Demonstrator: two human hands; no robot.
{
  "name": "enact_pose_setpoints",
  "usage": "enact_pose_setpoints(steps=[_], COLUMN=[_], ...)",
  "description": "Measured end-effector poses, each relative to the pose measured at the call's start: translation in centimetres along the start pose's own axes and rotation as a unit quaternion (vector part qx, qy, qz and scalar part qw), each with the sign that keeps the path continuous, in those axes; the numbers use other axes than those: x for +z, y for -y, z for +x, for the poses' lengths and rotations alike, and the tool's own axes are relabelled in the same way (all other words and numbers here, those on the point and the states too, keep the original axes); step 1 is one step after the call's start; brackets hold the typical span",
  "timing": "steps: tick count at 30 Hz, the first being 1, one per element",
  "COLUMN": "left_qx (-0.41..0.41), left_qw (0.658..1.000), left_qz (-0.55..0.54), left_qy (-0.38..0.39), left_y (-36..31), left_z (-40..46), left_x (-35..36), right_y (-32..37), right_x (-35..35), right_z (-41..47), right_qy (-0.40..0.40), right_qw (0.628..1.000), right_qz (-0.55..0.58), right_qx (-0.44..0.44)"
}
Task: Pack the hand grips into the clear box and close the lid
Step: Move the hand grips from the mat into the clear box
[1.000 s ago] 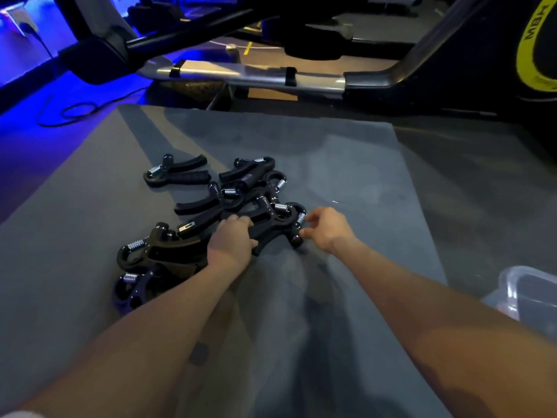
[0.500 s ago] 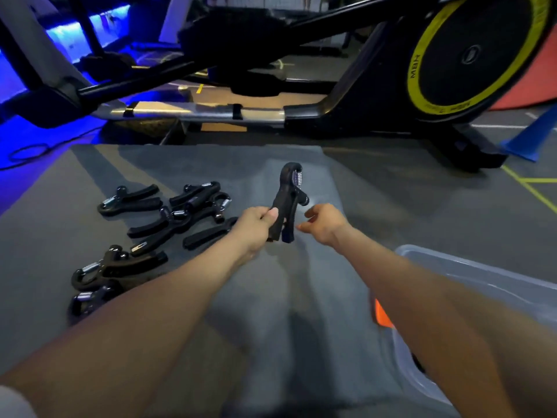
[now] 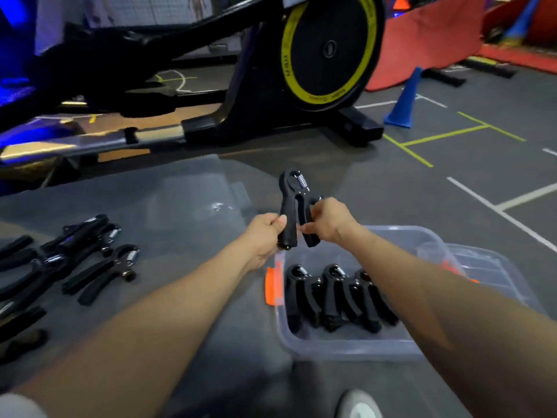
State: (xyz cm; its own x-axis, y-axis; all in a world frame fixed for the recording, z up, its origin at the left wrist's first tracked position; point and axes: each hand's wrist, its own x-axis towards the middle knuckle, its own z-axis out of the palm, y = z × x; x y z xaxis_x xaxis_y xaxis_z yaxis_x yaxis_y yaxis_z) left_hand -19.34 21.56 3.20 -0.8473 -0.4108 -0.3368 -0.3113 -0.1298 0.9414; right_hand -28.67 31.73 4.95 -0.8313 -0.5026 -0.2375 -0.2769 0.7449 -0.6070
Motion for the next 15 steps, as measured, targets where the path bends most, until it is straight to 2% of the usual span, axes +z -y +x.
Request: enact_pose_setpoints(steps=[4,6,10,15], left_qx=[0.038,0.046,0.058,0.046], left_qw=[0.975,0.958,0.901,0.848], left_qz=[0.22,0.282,0.43,0.522], left_qy=[-0.011,-0.005,0.023,0.078], left_y=[2.6,4.0,7.4,11.3], left_z=[2.7,3.3,4.3,5.7], left_x=[5.4,7.5,10.3,12.7], right_y=[-6.4,-9.5,-15.1,-20.7], right_x=[-1.7,-2.1,-1.7,0.4], right_z=[0.1,0.1,0.3,1.1], right_qy=[-0.014,-0.009,0.003,0.029], right_qw=[0.998,0.995,0.989,0.98], right_qz=[-0.032,-0.036,-0.047,-0.077], right_qx=[0.059,0.088,0.139,0.182])
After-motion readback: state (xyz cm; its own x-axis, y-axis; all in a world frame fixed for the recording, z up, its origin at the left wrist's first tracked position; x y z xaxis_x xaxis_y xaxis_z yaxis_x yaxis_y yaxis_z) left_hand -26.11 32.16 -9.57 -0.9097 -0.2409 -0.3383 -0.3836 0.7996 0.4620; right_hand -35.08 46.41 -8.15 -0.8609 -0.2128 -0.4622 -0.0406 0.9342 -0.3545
